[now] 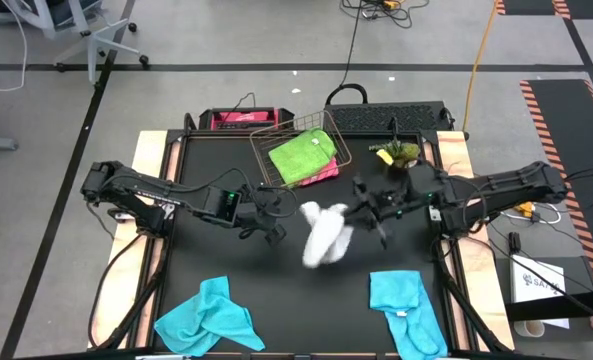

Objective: Fold microfiber towels
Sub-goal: Fold the gray microfiber cloth

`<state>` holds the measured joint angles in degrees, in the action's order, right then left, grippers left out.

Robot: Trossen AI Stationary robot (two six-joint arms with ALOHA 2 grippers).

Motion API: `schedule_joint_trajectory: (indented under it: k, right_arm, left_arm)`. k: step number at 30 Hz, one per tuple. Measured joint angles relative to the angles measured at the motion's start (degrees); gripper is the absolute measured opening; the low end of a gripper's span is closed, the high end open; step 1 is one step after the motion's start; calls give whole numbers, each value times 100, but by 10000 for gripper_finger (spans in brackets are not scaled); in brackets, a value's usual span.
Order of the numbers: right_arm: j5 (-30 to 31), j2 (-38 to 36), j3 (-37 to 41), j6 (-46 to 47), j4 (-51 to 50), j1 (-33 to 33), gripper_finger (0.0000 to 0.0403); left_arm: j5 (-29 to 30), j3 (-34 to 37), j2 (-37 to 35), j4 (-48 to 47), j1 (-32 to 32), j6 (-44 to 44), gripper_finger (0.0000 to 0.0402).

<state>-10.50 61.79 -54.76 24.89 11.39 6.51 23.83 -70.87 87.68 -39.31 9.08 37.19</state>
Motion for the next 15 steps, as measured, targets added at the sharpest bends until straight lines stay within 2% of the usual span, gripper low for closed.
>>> schedule_joint_trajectory:
  k: [2, 4, 5, 6, 9, 10, 12, 15]
  right_arm:
    - [1150, -59, 4, 51, -430, -10, 0]
    - [2363, -91, 15, 573, -1041, -6, 0]
    - [2630, -96, 21, 936, -1308, -3, 0]
    - [2522, -97, 22, 1212, -1424, -17, 0]
    - [876, -90, 50, 1407, -1057, -99, 0]
    - [564, -80, 50, 1343, -834, -85, 0]
    - [615, -119, 46, 1240, -646, -34, 0]
    - [1188, -147, 46, 1365, -641, -9, 0]
  left_arm:
    - [0, 0, 0, -7, 0, 0, 26]
    - [0, 0, 0, -22, 0, 2, 26]
    - [0, 0, 0, -20, 0, 12, 26]
    - [0, 0, 0, -22, 0, 36, 26]
    - [0, 0, 0, -20, 0, 79, 26]
    - [0, 0, 0, -20, 0, 79, 26]
    - [0, 0, 0, -18, 0, 72, 26]
    - [0, 0, 0, -19, 0, 63, 26]
